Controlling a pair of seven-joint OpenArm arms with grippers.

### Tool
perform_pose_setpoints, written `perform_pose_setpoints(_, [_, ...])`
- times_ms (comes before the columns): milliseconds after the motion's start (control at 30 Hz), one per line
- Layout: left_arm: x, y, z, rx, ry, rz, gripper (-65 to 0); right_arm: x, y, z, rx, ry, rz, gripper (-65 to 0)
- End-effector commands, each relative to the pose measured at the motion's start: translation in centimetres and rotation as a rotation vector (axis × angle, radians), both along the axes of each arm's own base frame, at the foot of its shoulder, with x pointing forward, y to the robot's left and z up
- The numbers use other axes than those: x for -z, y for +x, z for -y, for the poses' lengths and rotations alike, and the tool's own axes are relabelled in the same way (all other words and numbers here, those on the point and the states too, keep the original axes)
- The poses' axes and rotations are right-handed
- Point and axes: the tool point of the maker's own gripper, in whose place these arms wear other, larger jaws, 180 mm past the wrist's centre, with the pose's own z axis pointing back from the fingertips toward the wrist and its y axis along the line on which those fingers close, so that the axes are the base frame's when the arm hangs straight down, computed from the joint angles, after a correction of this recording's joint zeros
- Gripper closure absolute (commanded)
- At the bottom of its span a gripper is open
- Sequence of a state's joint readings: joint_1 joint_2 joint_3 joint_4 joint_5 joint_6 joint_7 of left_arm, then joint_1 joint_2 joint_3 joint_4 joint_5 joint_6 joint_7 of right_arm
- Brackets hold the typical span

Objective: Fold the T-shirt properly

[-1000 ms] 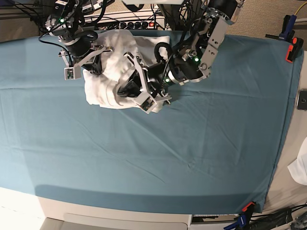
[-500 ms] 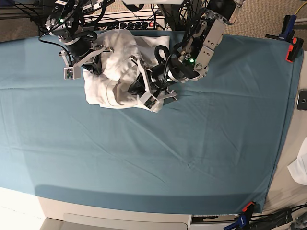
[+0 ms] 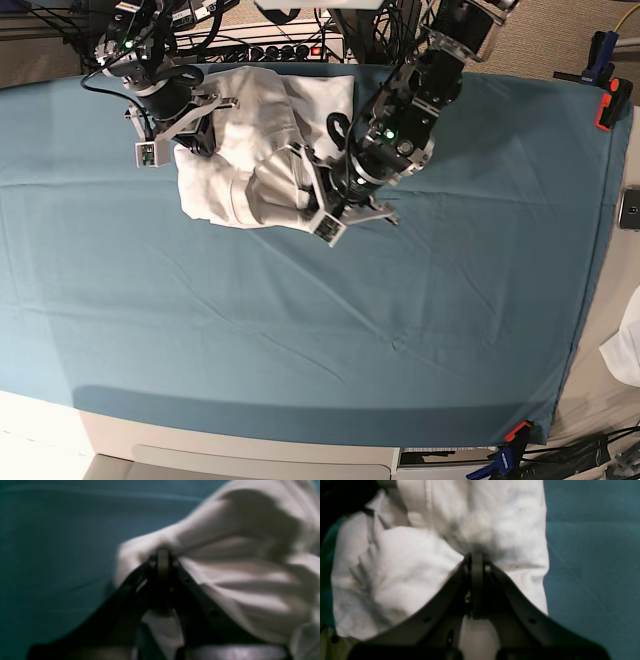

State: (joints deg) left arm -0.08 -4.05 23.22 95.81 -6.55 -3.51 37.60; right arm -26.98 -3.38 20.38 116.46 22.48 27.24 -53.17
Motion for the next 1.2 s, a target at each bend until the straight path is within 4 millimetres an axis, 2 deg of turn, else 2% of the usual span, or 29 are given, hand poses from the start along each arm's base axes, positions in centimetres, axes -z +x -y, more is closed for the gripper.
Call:
perform_pose_setpoints(0, [-1.1,1.2,-0.6,-0.023,0.006,0.045,0.0,0.7,-1.0,0.4,-0.009,-0.037,-0.057,0.0])
perform_pose_setpoints(200, [-0.8,1.3,-1.6,-0.023,0.037,0.052,0.0,0.4,-0.6,0.5,-0.004,-0.044,-0.031,0.0])
perform_pose_setpoints(333, [-0.9,2.6,-3.4,-0.047,0.104,0.071,0.0,-0.1,-0.2,0.5,-0.016,-0.049,-0.021,0.0])
perform_pose_setpoints(367, [-1.0,3.0,-4.2,-0.057,0.118,0.073,0.0,-0.5,-0.1,0.4,-0.027,-0.056,-0.015,-1.8])
perform_pose_setpoints(400, [-1.1,3.4,-4.9,-0.069,0.129,0.069,0.0,-1.0,0.1,0.2,-0.041,-0.064,-0.001,-6.9])
perform_pose_setpoints(467, [-1.1,4.1,-6.6,-0.098,0.144,0.059,0.0,-2.4,0.5,0.1,-0.052,-0.082,0.040,-15.4])
perform_pose_setpoints(500, [-1.2,4.4,-7.5,-0.115,0.145,0.053,0.0,-3.2,0.8,0.1,-0.055,-0.093,0.065,-17.4])
perform_pose_setpoints(633, [-1.0,4.9,-11.4,-0.186,0.138,-0.005,0.0,-7.8,2.0,-0.1,-0.069,-0.159,0.199,-17.6])
perform_pose_setpoints(700, [-0.7,4.8,-13.8,-0.227,0.138,-0.055,-4.4,-10.0,2.5,0.3,-0.065,-0.233,0.256,-17.6])
perform_pose_setpoints(867, [0.3,3.1,-18.1,-0.233,0.111,-0.209,-21.7,-11.2,4.0,2.8,-0.001,-0.376,0.287,-17.6])
perform_pose_setpoints(933, [0.6,2.0,-19.3,-0.226,0.077,-0.247,-25.0,-12.4,4.9,3.6,0.033,-0.384,0.330,-17.6])
perform_pose_setpoints(1000, [1.1,0.7,-20.2,-0.243,0.033,-0.293,-25.0,-11.4,6.0,5.0,0.070,-0.362,0.315,-17.7])
perform_pose_setpoints(1067, [2.1,-1.1,-20.3,-0.227,0.001,-0.343,-25.0,-10.2,7.2,6.4,0.098,-0.320,0.296,-18.5])
perform_pose_setpoints(1167, [3.8,-4.4,-19.7,-0.212,-0.057,-0.433,-25.0,-7.7,8.9,8.5,0.129,-0.239,0.234,-25.3])
